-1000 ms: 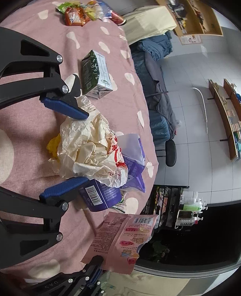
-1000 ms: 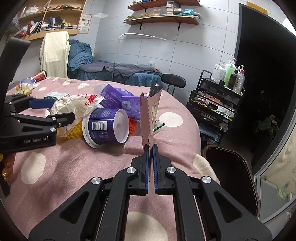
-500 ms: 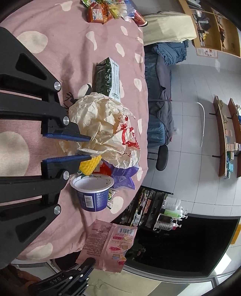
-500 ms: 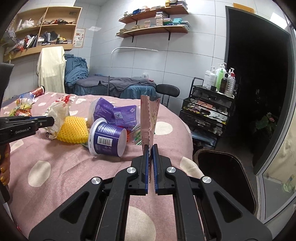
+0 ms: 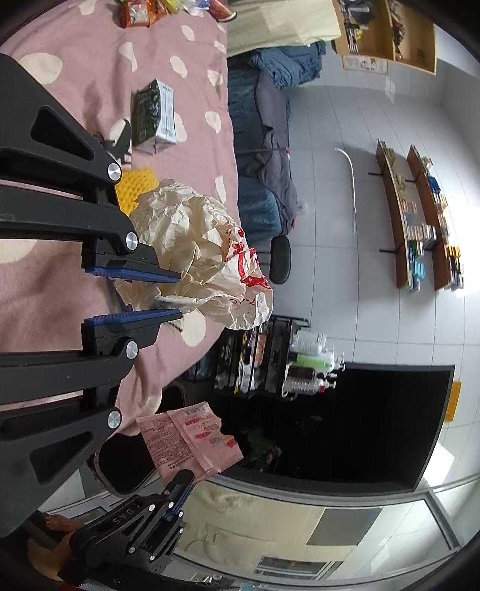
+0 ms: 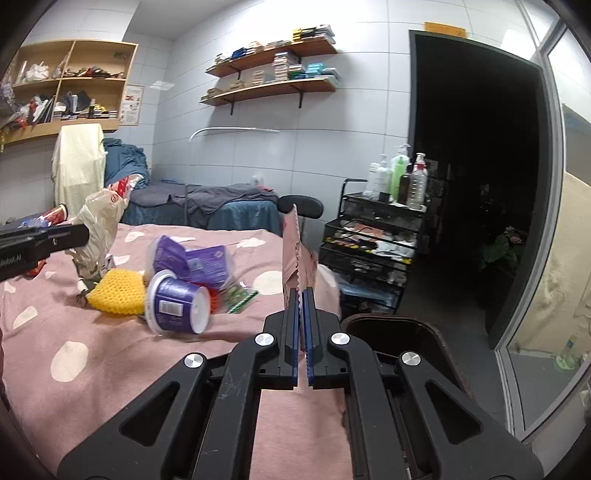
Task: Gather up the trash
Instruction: 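Carry the pink bag to the wastebasket with right gripper while left grasps white paper, then drop the crumpled white paper into the wastebasket with the left gripper, then grasp the yellow foam net with the left gripper while the right grasps the yogurt cup, then lower the purple yogurt cup into the wastebasket and open the right gripper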
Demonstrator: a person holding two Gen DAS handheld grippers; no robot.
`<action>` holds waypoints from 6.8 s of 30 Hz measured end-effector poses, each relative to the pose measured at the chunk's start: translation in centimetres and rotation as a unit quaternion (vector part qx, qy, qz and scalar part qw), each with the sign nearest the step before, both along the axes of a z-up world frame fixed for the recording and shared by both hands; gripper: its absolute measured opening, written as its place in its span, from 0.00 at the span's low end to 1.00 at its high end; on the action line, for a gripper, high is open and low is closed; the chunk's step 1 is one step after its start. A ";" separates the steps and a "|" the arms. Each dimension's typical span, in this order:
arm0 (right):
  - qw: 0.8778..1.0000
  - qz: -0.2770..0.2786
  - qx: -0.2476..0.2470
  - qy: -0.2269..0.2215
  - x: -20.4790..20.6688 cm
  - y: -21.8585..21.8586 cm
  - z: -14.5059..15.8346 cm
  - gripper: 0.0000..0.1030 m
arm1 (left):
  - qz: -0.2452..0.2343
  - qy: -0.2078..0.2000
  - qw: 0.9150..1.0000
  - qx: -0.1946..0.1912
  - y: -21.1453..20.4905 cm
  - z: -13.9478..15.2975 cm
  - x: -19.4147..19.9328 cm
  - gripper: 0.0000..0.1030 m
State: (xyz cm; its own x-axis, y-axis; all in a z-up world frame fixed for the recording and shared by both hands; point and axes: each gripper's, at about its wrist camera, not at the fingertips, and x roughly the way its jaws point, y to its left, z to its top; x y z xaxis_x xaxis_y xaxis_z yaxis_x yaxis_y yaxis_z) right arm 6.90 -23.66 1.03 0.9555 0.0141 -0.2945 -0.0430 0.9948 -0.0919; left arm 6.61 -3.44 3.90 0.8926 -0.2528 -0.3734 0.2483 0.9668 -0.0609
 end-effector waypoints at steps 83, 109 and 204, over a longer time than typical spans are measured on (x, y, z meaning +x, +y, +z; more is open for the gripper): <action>0.948 -0.245 0.149 0.137 0.5 -19.2 -9.8 0.90 | -0.253 0.111 0.957 0.087 -22.3 -5.1 6.7 0.94; 0.982 -0.104 0.122 0.104 3.0 -9.3 -6.3 0.95 | -0.091 0.034 0.994 0.040 -8.0 -3.7 2.7 0.95; 0.971 0.087 0.147 0.170 8.7 1.6 -2.5 0.59 | -0.001 0.115 0.990 -0.080 5.7 -5.4 2.5 0.16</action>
State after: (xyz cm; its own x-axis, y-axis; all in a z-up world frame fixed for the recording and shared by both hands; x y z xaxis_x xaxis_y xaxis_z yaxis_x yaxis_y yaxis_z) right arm 15.61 -22.07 -1.51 0.7791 0.2968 -0.5522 -0.1900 0.9512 0.2431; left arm 9.09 2.26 -1.50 0.7879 -0.3268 -0.5219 0.2117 0.9397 -0.2687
